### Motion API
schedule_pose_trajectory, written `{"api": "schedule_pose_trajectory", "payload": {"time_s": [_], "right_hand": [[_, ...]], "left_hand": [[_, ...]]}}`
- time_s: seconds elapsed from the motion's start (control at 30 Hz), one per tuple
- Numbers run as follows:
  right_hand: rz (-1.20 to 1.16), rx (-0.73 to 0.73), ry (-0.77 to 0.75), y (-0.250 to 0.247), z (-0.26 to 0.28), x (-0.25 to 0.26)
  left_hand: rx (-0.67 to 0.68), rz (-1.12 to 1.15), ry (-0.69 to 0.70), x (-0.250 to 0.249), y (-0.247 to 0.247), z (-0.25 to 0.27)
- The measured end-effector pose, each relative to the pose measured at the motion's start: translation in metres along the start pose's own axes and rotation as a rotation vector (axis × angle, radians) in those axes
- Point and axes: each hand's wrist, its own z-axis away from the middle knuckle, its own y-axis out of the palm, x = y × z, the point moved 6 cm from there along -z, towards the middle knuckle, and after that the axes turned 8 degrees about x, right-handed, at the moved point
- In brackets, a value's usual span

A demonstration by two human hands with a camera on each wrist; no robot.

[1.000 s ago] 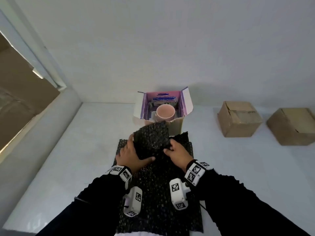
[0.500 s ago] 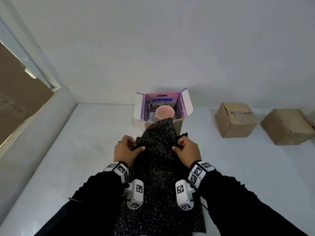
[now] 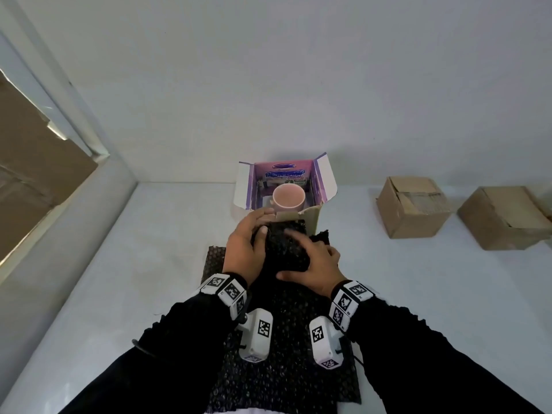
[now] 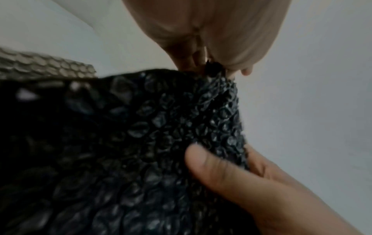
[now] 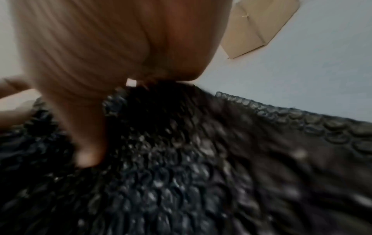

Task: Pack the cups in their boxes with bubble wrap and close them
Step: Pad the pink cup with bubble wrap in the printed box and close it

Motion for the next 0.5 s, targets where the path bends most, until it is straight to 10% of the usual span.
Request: {"api": "schedule_pose_trajectory", "payload": {"time_s": [0.37,0.5], "right_hand": [[-0.377,-0.166,-0.187,-0.069,-0.002,0.035],[-0.371,-0.151,-0.241,-0.087,-0.005,0.051]], "left_hand": [[0.193,-0.33,0.204,-0.009,0.003,-0.021],[0.198,-0.164,0.06,-0.012,-0.001,-0.04]]}}
